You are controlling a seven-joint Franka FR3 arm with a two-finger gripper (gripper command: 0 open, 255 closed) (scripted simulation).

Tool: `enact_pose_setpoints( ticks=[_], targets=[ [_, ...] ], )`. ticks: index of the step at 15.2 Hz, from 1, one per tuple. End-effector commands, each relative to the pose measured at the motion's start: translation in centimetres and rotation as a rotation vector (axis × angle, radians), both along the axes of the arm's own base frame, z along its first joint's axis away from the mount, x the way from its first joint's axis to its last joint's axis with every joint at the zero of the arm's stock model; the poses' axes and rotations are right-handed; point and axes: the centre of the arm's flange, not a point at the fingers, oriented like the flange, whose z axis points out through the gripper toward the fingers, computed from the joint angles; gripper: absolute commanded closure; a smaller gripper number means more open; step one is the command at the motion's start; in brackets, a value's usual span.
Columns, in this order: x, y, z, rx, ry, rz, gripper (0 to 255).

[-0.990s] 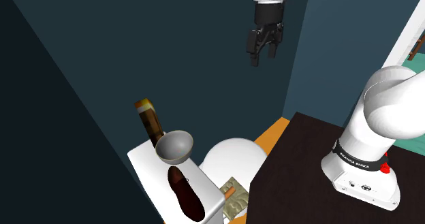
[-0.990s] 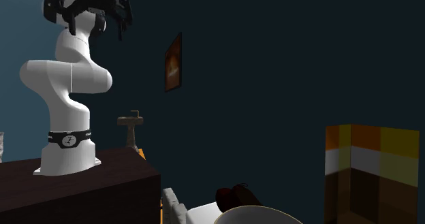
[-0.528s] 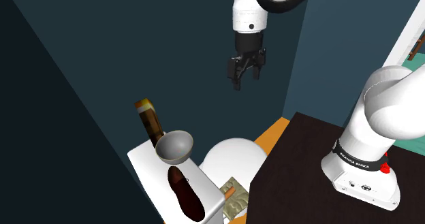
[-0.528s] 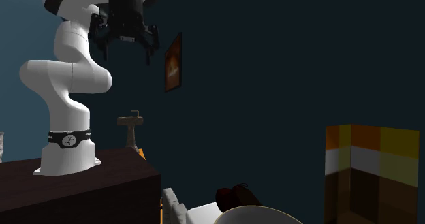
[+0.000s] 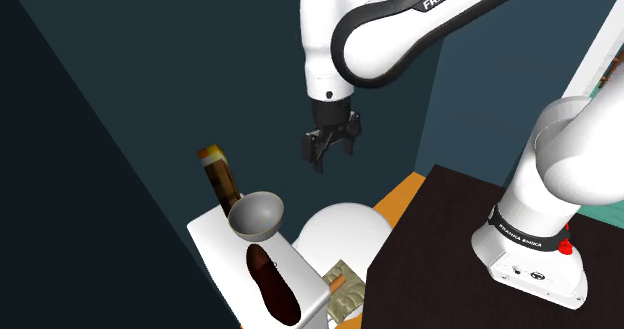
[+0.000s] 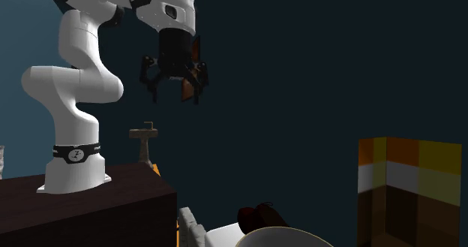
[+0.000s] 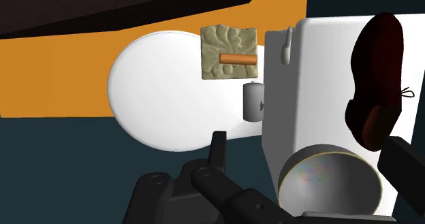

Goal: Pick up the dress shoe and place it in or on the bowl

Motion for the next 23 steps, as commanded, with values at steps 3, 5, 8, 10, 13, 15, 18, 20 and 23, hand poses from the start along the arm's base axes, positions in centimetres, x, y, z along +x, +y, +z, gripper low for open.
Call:
enact_pose_setpoints(
  ticks=[3,5,8,10,13,15,18,20,23],
  targets=[
    [1.3,3.6,-3.8,-0.005,0.007,-0.012,0],
    [2.0,5.4,-5.6,-0.008,0.010,-0.018,0],
    [3.1,8.0,-8.5,-0.013,0.016,-0.027,0],
    [3.8,9.8,-10.4,-0.016,0.020,-0.033,0],
    [4.9,12.4,-13.3,-0.020,0.025,-0.042,0],
    [5.6,14.1,-15.2,-0.024,0.029,-0.047,0],
    [6.7,16.7,-18.1,-0.028,0.034,-0.056,0],
    [7.5,18.4,-20.0,-0.031,0.038,-0.062,0],
    [8.6,20.9,-23.0,-0.036,0.044,-0.071,0]
  ],
)
